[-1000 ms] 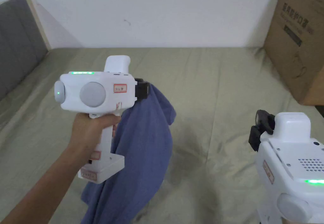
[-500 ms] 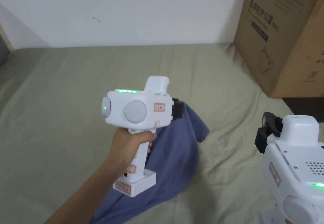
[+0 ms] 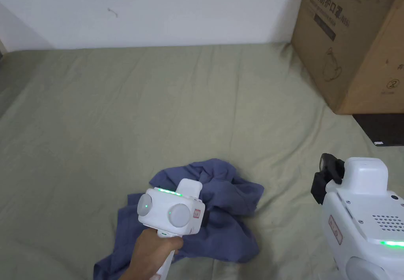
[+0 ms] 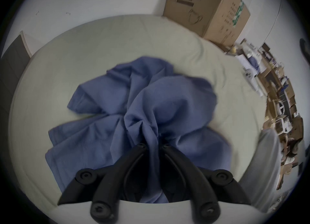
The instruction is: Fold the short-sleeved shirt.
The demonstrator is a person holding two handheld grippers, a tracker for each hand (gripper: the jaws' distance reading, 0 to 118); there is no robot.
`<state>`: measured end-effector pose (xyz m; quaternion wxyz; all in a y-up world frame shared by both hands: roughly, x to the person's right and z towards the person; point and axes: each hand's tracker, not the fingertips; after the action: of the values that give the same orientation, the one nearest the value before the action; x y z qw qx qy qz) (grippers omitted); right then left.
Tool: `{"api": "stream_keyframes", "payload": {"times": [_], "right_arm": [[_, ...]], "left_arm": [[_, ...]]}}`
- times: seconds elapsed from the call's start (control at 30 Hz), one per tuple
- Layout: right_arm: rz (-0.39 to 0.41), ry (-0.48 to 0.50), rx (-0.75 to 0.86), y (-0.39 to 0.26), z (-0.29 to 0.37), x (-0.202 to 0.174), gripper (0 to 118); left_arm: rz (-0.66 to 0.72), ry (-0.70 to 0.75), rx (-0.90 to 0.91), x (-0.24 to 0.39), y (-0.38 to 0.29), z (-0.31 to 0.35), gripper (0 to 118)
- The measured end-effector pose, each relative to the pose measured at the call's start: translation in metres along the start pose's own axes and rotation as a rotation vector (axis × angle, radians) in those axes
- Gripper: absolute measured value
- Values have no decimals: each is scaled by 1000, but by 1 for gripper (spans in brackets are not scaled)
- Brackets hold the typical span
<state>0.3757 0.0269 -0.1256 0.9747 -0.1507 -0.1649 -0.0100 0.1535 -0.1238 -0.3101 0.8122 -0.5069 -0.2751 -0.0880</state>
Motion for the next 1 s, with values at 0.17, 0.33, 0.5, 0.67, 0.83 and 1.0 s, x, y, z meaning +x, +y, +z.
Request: {"api": "stream_keyframes", "payload": {"times": [0.17, 0.33, 0.5, 0.67, 0.83, 1.0], "right_arm": [[-2, 8, -4, 0, 3, -3, 0], [1, 23, 18, 13, 17, -19, 0], [4, 43, 64, 32, 34, -34, 0], [2, 58, 115, 48, 47, -44, 0], [-2, 75, 163, 61, 60, -54, 0], [13, 80, 198, 68, 63, -57, 0]], "left_arm": [[36, -32, 28, -1, 1, 12, 33], [61, -75, 148, -1, 8, 62, 96], [31, -7, 378, -6, 15, 143, 96], [41, 131, 608, -19, 7, 210, 96], [47, 297, 803, -40, -13, 251, 95], [32, 446, 928, -57, -42, 268, 91]]}}
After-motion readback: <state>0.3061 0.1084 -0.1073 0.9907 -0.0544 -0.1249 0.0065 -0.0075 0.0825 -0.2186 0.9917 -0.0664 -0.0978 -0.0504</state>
